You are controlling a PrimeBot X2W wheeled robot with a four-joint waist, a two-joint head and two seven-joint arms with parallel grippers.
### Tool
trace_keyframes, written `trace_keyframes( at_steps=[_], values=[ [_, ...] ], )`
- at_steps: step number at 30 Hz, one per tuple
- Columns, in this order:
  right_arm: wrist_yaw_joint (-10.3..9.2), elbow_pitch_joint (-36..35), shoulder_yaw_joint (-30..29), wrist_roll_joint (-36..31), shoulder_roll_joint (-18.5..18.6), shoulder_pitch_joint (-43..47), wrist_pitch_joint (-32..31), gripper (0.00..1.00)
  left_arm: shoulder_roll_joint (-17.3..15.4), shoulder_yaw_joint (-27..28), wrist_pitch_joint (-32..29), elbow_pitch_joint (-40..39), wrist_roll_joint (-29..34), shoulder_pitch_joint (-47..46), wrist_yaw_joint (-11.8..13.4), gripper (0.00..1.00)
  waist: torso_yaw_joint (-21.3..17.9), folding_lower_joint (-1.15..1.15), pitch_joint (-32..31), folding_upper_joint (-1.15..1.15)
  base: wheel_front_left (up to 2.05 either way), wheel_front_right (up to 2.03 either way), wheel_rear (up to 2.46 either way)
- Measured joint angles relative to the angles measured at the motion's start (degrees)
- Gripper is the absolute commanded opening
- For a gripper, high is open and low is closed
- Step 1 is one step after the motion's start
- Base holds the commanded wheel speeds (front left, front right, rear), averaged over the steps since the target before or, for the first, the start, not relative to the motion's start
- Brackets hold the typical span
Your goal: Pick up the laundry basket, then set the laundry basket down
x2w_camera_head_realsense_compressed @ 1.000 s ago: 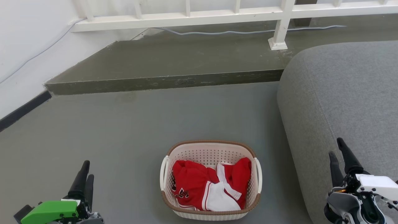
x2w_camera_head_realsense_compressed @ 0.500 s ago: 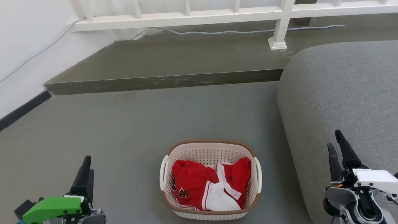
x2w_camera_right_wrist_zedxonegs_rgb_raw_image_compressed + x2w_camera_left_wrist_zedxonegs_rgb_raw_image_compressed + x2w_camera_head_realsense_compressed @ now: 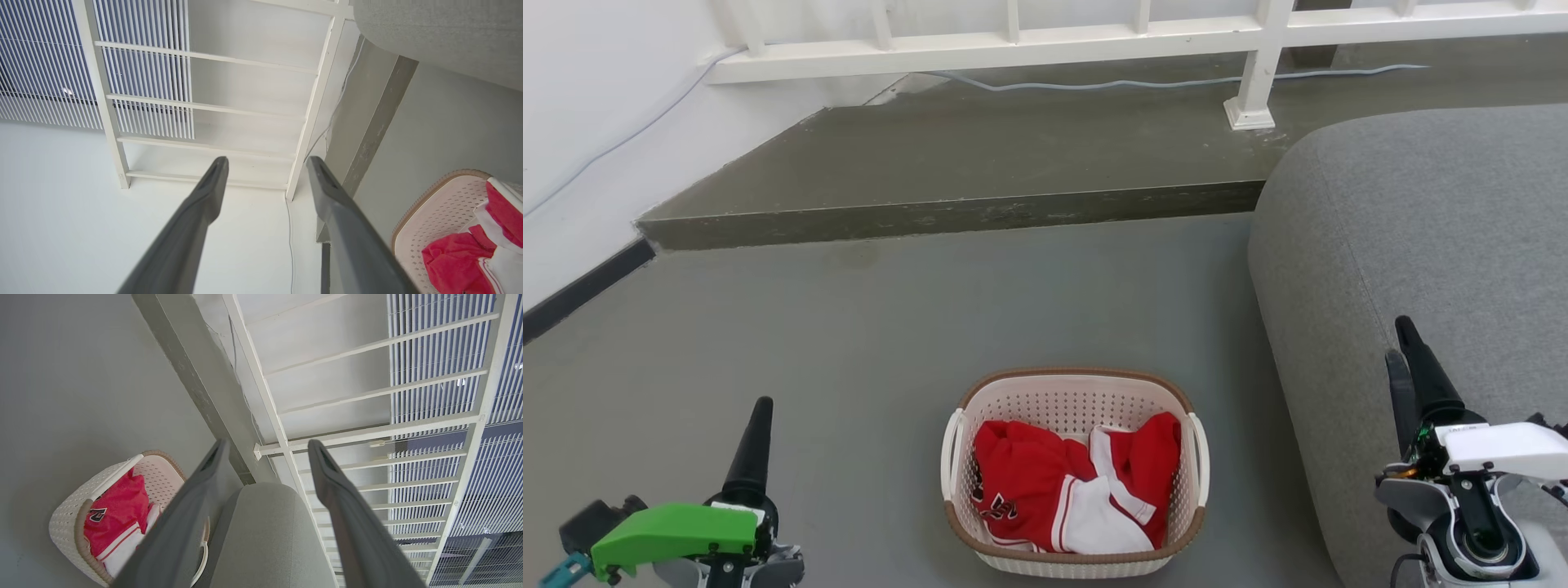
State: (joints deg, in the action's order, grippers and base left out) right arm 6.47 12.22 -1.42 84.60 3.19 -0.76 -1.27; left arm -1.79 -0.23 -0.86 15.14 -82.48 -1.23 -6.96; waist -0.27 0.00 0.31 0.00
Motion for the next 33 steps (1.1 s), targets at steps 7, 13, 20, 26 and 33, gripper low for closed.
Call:
trace_keyframes(
  at_steps=[7,13,20,26,33],
  values=[
    [0.01,-1.12,2.11,-3.88,1.2,-0.4,1.78,1.0,-1.1,-0.92,1.29,-0.88,6.19,-0.39,0.0,1.0,-0.14,0.0,0.0,0.0,0.0,0.0,0.0],
    [0.01,-1.76,3.81,-8.24,2.83,-0.55,3.03,1.0,-1.52,-1.26,2.44,-1.53,12.6,-1.02,0.0,1.0,-0.31,0.0,0.05,0.0,0.0,0.0,0.0],
    [0.02,-1.91,5.32,-14.41,4.54,-1.19,4.33,1.0,-1.7,-1.67,3.53,-2.57,19.69,-1.13,0.27,1.0,-0.59,0.0,0.17,0.0,0.0,0.0,0.0],
    [0.01,-1.88,7.14,-21.35,6.3,-1.47,5.63,1.0,-1.63,-2.52,4.87,-3.3,25.95,-1.19,0.96,1.0,-0.84,0.0,0.21,0.0,0.0,0.0,0.0],
    [-0.58,-1.89,9.13,-28.02,7.01,-2.36,6.72,1.0,-1.48,-3.66,6.09,-4.1,31.79,-1.23,1.43,1.0,-1.07,0.0,0.15,0.0,0.0,0.0,0.0]
  ],
)
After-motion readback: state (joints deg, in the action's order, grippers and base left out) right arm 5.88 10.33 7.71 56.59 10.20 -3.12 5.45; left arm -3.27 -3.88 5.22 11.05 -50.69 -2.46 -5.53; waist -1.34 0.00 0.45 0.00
